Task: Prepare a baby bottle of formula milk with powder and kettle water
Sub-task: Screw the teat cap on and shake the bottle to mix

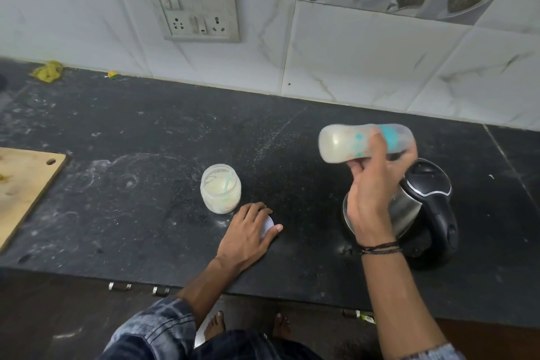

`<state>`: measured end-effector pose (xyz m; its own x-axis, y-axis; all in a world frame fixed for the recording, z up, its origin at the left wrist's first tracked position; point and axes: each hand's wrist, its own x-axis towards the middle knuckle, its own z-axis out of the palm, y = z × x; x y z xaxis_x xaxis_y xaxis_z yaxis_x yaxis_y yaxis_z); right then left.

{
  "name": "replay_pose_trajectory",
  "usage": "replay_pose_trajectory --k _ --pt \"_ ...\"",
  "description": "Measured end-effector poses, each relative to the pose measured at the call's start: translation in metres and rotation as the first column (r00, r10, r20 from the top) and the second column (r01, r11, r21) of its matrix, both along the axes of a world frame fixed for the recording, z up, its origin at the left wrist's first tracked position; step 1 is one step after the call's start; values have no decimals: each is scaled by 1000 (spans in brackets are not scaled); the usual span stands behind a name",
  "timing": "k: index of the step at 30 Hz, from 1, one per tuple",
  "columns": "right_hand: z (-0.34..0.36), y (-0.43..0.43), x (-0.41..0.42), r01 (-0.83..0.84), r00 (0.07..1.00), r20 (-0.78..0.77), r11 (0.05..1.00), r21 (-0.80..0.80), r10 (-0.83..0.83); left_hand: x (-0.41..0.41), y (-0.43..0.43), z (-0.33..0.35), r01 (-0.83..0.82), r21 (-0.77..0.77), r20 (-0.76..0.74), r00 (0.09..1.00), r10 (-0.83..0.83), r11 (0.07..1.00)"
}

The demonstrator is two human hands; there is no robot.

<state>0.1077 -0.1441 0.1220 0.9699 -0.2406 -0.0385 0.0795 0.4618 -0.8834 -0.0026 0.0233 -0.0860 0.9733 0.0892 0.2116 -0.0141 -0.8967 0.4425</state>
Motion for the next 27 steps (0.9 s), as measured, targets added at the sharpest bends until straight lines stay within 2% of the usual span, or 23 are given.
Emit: replay_pose_trajectory --k 2,4,5,9,13,17,21,24,26,27 --pt "1 1 0 18 1000 -12 1000 -18 -18 0 0 0 6 -6 -9 1000 -6 1000" --pt "-1 1 1 -156 988 -35 969 -193 152 -1 1 0 8 -6 -6 1000 -8 1000" --pt "0 0 -1 -195 981 -38 954 -229 191 -1 1 1 9 -5 -8 1000 -9 1000" --pt "1 0 1 -18 999 -40 999 -41 16 0 0 1 2 -7 -17 1000 -3 1000" --pt "-1 -1 0 -232 973 -57 946 -228 225 0 1 1 8 0 -14 1000 -8 1000" --pt "4 0 2 -23 999 -47 1000 -5 23 -1 0 2 0 3 -7 1000 0 1000" --pt "4 1 -1 -179 984 -45 971 -160 174 0 1 3 6 13 -9 1000 -6 1000" --pt "2 -2 -3 -40 999 -27 999 -2 40 0 1 4 0 12 -5 1000 0 1000" --pt "3 1 -4 -58 997 -46 998 -12 58 0 0 4 3 11 -7 1000 -3 1000" --pt "2 2 -5 -115 992 -56 990 -80 111 0 1 4 7 11 -7 1000 -6 1000"
